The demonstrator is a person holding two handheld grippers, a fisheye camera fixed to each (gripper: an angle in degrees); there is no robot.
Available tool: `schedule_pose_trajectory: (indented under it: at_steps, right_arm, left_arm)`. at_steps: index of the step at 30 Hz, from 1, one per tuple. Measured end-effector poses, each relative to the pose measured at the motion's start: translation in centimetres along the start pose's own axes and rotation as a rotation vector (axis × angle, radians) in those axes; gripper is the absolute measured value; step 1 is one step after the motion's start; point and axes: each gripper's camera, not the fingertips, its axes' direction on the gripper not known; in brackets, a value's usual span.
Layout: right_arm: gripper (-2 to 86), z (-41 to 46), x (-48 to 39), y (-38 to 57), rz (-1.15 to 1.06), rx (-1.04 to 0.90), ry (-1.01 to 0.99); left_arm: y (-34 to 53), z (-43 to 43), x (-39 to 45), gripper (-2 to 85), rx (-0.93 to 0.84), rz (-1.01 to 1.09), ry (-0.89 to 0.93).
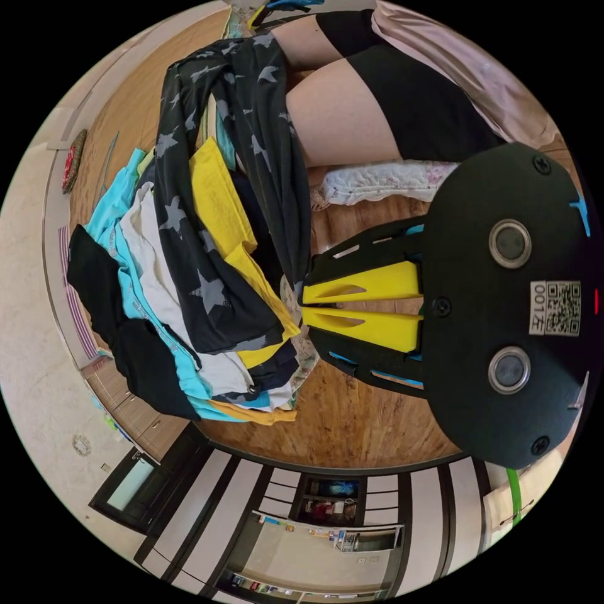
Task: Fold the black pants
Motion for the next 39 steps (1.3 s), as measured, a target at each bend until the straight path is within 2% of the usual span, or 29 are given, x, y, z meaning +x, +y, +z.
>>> schedule_pose_trajectory:
  at_steps: [1,3,6,10,13,17,18,20,25,29,34,39]
  right_arm:
    - [11.6,0.2,0.9,0.4,0.051,0.011,-0.050]
    - [13.3,0.5,4.7,2.3,0.264,0.131,-0.273]
    - [14.6,1.0,8.7,4.5,0.438,0.259,-0.476]
    - [15.6,2.4,10.5,5.9,0.488,0.209,-0.485]
    - [15.7,3.8,11.6,6.8,0.516,0.178,-0.589]
    - [12.1,4.9,13.9,7.6,0.526,0.315,-1.049]
    - [9.0,4.5,14.3,7.8,0.513,0.381,-1.130]
    - [4.9,3.5,14.5,8.0,0.470,0.441,-1.169]
    - [1.1,0.0,14.0,8.4,0.403,0.434,-1.054]
    - [0.5,-3.8,13.0,8.5,0.349,0.355,-0.822]
    - [0.5,-7.8,10.4,6.9,0.149,0.176,-0.477]
    - [0.6,-12.3,8.7,6.1,0.071,0.179,-0.299]
  left_arm:
    - [0.1,0.0,-0.1,-1.6,0.000,-0.001,0.001]
    - [0.3,-0.3,-0.4,-1.6,0.004,-0.008,0.010]
    - [0.6,-0.9,-0.8,-1.6,0.020,-0.008,0.015]
    - [0.6,-1.0,-1.1,-1.6,0.024,-0.012,0.012]
    - [0.3,-0.9,-1.1,-1.6,0.018,-0.020,0.006]
    - [-0.6,-0.9,-1.1,-1.6,0.005,0.008,-0.015]
    - [-0.8,-1.0,-1.1,-1.6,0.002,0.021,-0.025]
    - [-1.1,-1.1,-1.2,-1.6,0.004,0.035,-0.035]
    - [-1.7,-1.2,-2.0,-1.6,0.015,0.037,-0.032]
    - [-2.3,-1.1,-3.2,-1.6,0.021,0.047,-0.005]
    - [-3.2,-2.8,-5.8,-1.6,0.062,0.161,0.045]
    - [-3.9,-4.4,-8.8,-1.6,0.050,0.306,0.251]
